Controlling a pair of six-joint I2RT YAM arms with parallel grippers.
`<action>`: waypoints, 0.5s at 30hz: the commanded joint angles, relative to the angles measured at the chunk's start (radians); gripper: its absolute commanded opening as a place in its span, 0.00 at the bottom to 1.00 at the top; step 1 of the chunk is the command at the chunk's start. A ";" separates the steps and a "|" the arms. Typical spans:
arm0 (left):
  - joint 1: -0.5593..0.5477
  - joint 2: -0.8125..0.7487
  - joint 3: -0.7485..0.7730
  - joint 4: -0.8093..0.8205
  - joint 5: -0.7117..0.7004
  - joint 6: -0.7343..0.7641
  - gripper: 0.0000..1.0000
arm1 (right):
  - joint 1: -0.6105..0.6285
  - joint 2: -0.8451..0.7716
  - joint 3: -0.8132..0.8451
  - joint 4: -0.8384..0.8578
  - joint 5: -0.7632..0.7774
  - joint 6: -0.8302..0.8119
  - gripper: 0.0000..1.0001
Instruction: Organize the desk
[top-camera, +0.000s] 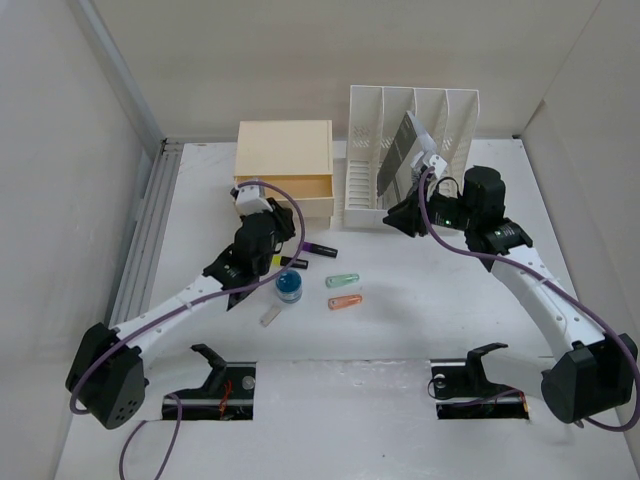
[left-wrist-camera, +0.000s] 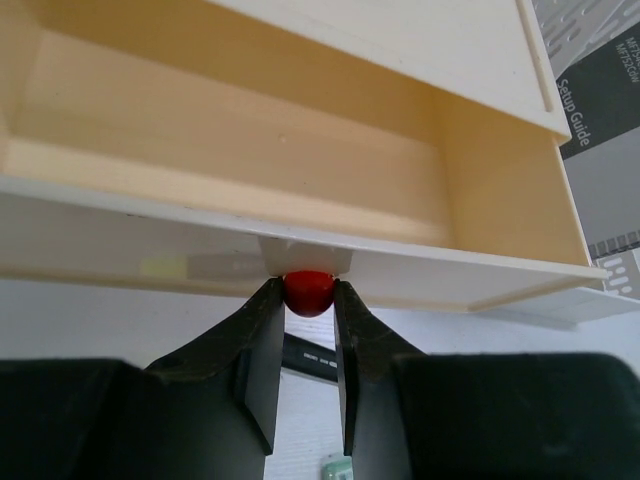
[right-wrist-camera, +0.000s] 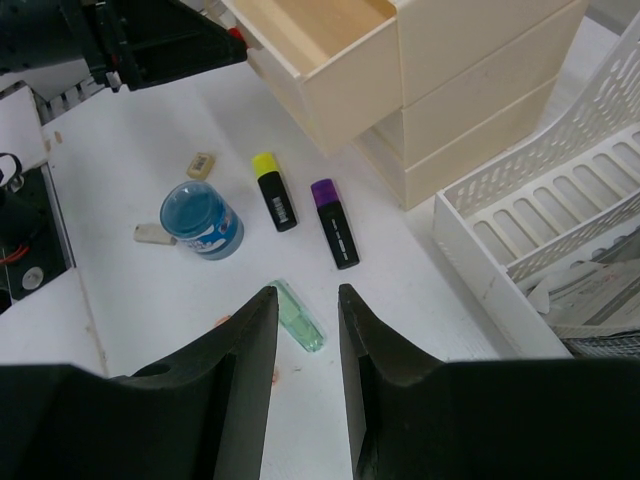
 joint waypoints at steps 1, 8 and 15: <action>-0.048 -0.044 -0.050 -0.123 0.050 -0.055 0.00 | -0.008 -0.013 0.024 0.039 -0.028 0.007 0.36; -0.068 -0.065 -0.050 -0.145 0.016 -0.055 0.26 | -0.008 -0.013 0.024 0.039 -0.037 0.007 0.44; -0.078 -0.149 -0.050 -0.228 0.025 -0.078 0.84 | -0.008 -0.013 0.024 0.039 -0.060 -0.039 0.56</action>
